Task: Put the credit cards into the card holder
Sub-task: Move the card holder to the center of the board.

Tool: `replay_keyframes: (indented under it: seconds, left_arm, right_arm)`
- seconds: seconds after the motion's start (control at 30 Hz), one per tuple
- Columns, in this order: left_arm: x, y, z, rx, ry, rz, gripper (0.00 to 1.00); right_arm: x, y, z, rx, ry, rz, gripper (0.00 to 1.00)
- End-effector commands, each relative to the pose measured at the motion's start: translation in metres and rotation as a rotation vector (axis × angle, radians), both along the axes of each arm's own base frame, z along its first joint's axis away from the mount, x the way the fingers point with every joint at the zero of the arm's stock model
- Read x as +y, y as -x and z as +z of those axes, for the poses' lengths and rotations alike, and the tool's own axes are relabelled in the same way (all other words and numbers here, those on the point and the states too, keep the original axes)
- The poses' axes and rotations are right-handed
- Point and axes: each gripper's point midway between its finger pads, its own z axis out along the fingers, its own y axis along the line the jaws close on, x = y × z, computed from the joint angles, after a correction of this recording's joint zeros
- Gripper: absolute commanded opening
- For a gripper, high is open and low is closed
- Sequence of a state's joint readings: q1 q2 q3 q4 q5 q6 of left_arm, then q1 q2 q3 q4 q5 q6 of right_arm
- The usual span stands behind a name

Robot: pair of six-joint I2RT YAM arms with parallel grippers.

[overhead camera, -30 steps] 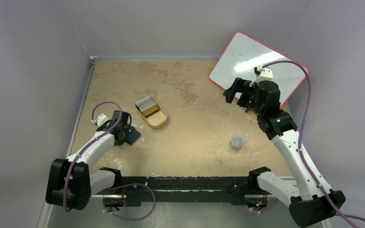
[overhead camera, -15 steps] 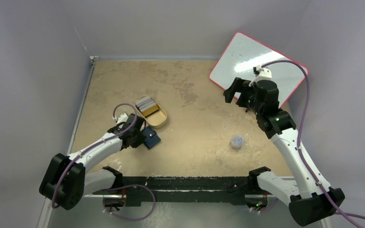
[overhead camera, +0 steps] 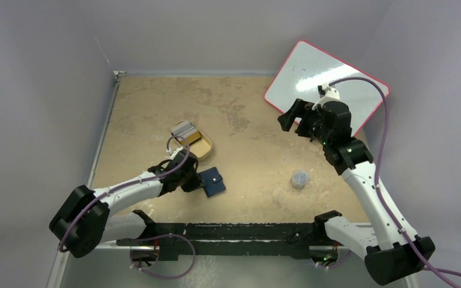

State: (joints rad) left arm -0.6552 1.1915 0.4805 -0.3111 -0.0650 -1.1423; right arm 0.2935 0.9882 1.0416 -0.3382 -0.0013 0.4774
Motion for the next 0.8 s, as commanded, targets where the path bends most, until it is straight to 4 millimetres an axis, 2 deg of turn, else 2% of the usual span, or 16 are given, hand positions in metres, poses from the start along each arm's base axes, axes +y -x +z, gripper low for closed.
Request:
replay_keyframes:
  seconds: [0.0, 0.1, 0.17, 0.23, 0.33, 0.47, 0.6, 0.77]
  left_arm:
    - [-0.041, -0.005, 0.015, -0.055, 0.142, -0.095, 0.08]
    - [-0.063, -0.017, 0.032, -0.104, 0.224, -0.126, 0.14]
    - [-0.067, -0.025, 0.043, -0.137, 0.231, -0.133, 0.18]
    - [-0.068, -0.032, 0.056, -0.172, 0.225, -0.136, 0.23]
    - [-0.057, -0.044, 0.072, -0.221, 0.137, -0.137, 0.39]
    - [-0.036, -0.059, 0.107, -0.341, 0.024, -0.124, 0.47]
    - [-0.004, -0.073, 0.163, -0.491, -0.108, -0.07, 0.65]
    - [0.048, -0.073, 0.226, -0.632, -0.273, 0.036, 0.69]
  right_arm:
    - [0.02, 0.003, 0.006, -0.001, -0.119, 0.064, 0.87]
    - [0.036, 0.007, -0.003, 0.038, -0.196, 0.111, 0.81]
    - [0.042, 0.011, -0.022, 0.09, -0.221, 0.125, 0.77]
    - [0.046, 0.013, -0.03, 0.114, -0.239, 0.127, 0.74]
    - [0.052, 0.016, -0.039, 0.143, -0.25, 0.123, 0.67]
    - [0.068, 0.018, -0.052, 0.197, -0.236, 0.133, 0.6]
    - [0.098, 0.024, -0.068, 0.253, -0.203, 0.177, 0.58]
    - [0.138, 0.04, -0.094, 0.333, -0.13, 0.237, 0.56]
